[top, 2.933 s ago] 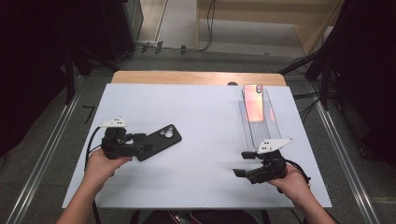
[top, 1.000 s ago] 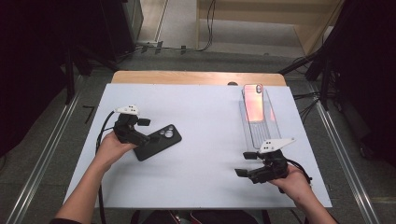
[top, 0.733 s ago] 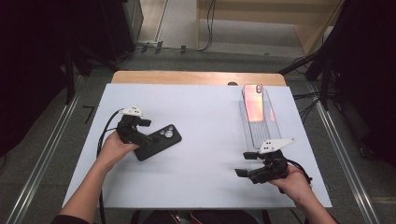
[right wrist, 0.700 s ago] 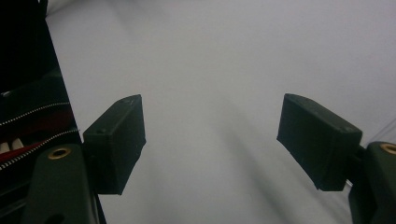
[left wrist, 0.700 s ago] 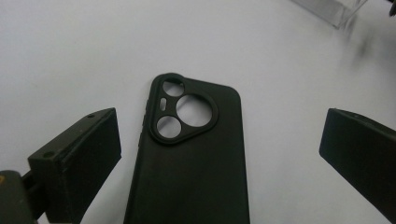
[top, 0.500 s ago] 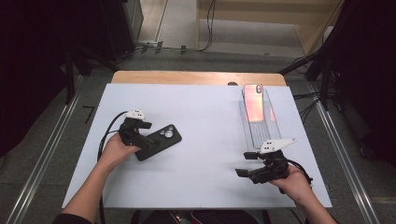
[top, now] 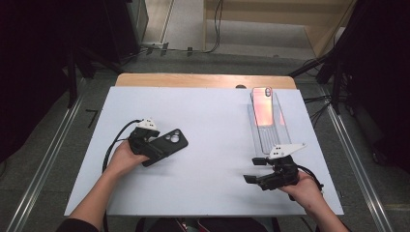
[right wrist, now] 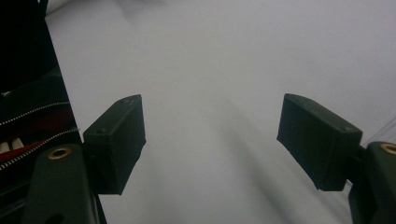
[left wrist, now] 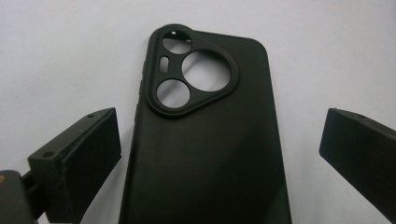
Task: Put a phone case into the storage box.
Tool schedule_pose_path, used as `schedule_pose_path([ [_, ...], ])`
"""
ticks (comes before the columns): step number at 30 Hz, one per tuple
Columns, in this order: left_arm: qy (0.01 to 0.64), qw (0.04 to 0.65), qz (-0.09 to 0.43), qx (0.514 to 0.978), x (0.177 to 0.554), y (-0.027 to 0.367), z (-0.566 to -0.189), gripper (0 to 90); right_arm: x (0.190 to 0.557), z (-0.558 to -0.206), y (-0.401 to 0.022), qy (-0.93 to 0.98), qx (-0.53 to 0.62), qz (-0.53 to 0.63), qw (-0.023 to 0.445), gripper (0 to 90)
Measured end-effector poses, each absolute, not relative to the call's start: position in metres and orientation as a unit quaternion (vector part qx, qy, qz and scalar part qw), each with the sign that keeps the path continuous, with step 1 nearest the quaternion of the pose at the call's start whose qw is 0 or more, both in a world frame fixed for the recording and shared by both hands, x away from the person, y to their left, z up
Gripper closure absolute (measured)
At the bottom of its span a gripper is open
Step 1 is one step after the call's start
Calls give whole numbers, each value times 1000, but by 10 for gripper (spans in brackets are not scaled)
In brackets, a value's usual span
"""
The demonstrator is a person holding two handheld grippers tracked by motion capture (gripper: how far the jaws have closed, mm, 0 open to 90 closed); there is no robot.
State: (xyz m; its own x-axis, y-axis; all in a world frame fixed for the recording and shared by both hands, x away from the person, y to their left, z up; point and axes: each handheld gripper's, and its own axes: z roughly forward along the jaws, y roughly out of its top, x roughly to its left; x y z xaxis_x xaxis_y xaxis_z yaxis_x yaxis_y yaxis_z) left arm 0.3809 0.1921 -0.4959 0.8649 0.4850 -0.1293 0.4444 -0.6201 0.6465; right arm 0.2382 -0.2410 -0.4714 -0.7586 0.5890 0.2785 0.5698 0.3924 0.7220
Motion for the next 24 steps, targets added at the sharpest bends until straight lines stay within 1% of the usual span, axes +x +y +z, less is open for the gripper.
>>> schedule_pose_path([
  [7, 252, 347, 39, 903, 378, 190, -502, 0, 238, -472, -240, 836, 345, 427, 11, 214],
  [15, 227, 330, 94, 911, 368, 183, -508, 0, 239, -472, -239, 834, 345, 429, 9, 214],
  [21, 231, 332, 96, 910, 368, 183, -509, 0, 239, -473, -240, 833, 348, 431, 8, 213],
  [22, 237, 334, 99, 907, 367, 183, -509, 5, 239, -473, -240, 833, 348, 431, 9, 213],
  [24, 243, 340, 106, 902, 367, 185, -508, 50, 239, -472, -240, 831, 346, 434, 9, 212],
])
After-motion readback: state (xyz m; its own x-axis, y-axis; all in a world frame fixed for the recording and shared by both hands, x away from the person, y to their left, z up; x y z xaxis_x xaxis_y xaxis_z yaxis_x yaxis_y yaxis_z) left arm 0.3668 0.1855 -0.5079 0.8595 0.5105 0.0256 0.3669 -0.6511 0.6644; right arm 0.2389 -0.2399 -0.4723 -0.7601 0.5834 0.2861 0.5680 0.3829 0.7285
